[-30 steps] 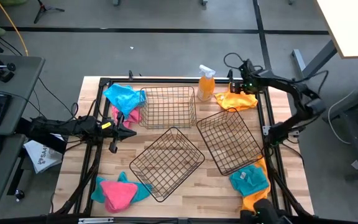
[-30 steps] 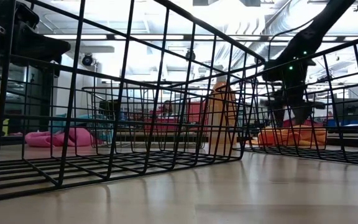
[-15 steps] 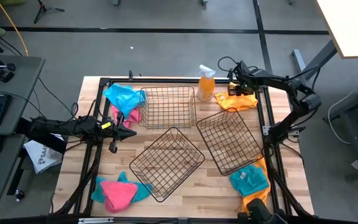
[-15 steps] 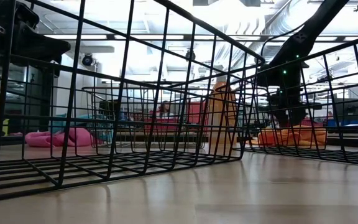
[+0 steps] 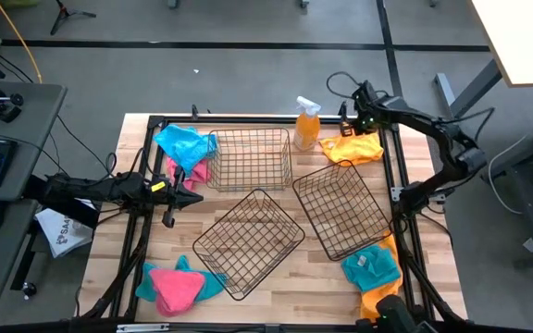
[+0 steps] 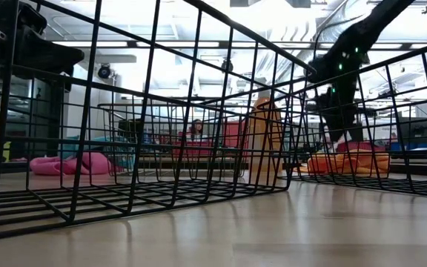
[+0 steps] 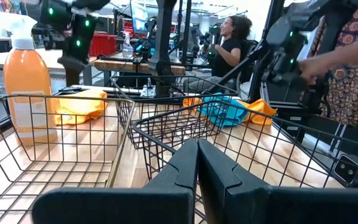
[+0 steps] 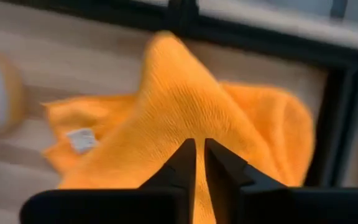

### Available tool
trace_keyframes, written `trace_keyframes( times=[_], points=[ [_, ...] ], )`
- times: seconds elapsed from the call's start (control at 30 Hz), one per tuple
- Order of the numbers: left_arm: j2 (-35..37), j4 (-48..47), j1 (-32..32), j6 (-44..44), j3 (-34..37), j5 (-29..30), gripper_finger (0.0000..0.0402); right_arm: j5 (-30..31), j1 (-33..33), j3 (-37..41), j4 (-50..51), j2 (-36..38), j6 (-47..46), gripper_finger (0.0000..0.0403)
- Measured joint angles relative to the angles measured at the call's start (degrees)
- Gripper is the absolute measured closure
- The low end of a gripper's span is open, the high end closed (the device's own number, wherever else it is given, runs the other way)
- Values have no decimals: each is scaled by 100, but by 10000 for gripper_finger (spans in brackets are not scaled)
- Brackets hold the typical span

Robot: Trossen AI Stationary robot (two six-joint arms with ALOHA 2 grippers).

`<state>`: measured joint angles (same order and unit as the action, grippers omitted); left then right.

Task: Sort microfiber towel by color & place in baskets
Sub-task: Put the top yellow microfiber cloth into the gold basket

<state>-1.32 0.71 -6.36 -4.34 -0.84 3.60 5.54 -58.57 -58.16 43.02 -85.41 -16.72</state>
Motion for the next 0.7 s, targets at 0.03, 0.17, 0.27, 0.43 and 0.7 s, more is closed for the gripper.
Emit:
trace_keyframes(
  times=[0.03, 0.17, 0.27, 0.43, 0.7],
  points=[
    [0, 0, -1, -1, 0, 2, 402, -1, -14, -100, 113, 54, 124, 356],
    [0, 0, 0, 0, 1, 2, 401, -381, -116, -474, 862, 103, 771, 308],
    [-2, 0, 1, 0, 0, 2, 402, -512, -167, -534, 1307, 103, 1273, 258],
    [0, 0, 1, 0, 1, 2, 402, -597, -182, -192, 1611, 99, 1580, 173],
    [0, 0, 1, 0, 0, 0, 402, -593, -128, 316, 906, 2, 1062, 111]
  ],
)
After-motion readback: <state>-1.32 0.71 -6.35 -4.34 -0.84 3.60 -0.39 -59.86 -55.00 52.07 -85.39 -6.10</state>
